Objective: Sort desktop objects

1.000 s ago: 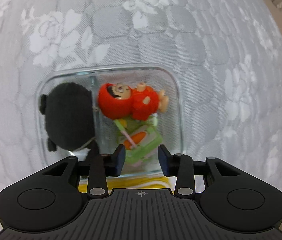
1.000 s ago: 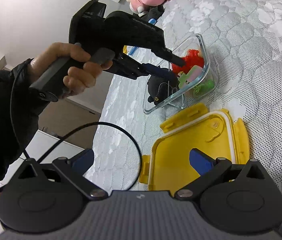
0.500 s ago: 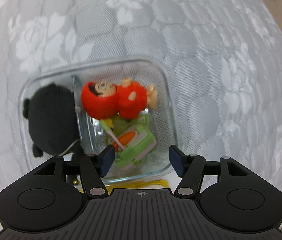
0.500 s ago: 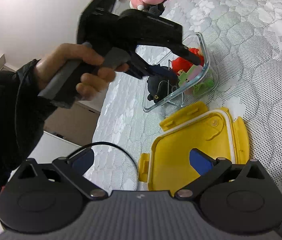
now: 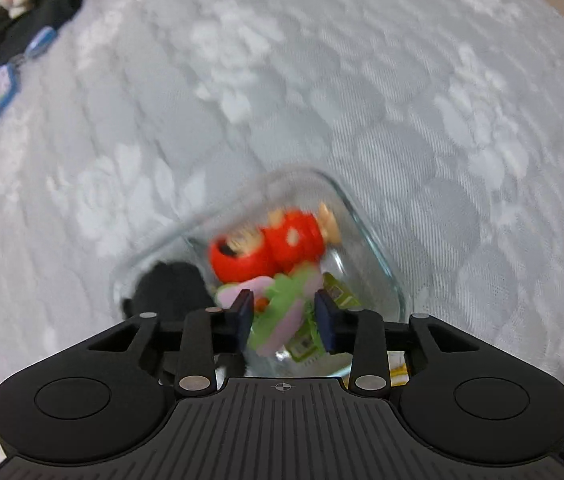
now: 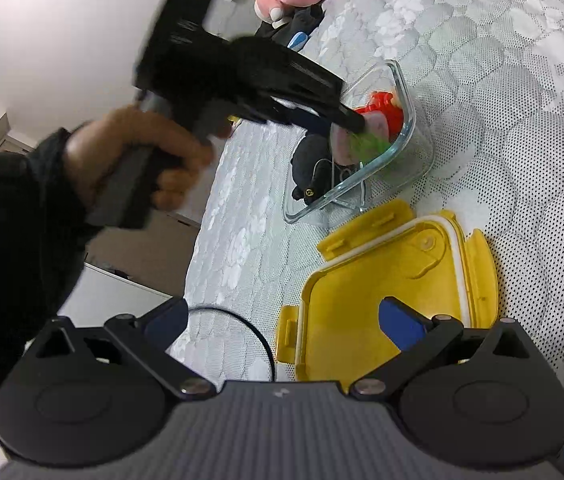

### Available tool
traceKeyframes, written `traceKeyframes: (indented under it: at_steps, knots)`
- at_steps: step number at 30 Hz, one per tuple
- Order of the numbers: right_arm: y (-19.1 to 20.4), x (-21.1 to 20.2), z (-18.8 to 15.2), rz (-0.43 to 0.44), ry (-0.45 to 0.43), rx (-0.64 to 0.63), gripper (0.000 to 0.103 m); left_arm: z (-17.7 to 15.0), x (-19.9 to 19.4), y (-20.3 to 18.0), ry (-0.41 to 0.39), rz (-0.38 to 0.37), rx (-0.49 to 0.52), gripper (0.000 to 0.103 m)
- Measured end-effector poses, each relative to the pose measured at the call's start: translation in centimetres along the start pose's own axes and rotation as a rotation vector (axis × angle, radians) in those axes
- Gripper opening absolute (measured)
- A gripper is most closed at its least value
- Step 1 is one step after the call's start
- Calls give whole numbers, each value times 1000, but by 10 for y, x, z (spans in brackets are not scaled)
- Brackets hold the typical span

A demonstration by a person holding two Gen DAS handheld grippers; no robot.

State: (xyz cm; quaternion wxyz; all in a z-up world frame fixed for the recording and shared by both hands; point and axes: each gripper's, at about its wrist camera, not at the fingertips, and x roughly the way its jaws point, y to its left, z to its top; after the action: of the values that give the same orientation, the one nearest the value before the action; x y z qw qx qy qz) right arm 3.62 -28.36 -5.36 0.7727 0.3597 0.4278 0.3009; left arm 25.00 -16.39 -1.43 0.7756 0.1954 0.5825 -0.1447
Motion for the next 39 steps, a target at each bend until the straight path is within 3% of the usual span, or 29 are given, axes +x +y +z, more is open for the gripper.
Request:
traceKeyframes:
  at_steps: [4,11,14,19,26,32,37,39]
  knots:
    - [0,1,0,-3,3,1,102,2,-13,-6,-65,86,56,36]
    - [-1,0,-1,1,0,4,102,-1,22,-15,76,58,-19,40]
    - [-1,0,-1,4,0,6,102,-3,26,-16,92,32,-52,42]
    - [0,1,-1,5,4,5,102,-2,30,-15,121,-74,-117,44]
    - [0,2,-1,3,7,8,102,5,15,-12,101,17,-57,53]
    - [0,2,-1,2,9,7,102,0,26,-2,130,-50,-145,54]
    - [1,1,-2,1,11,7,102,1,34,-14,130,-80,-148,71]
    - [1,1,-2,1,11,8,102,0,37,-16,140,-78,-142,64]
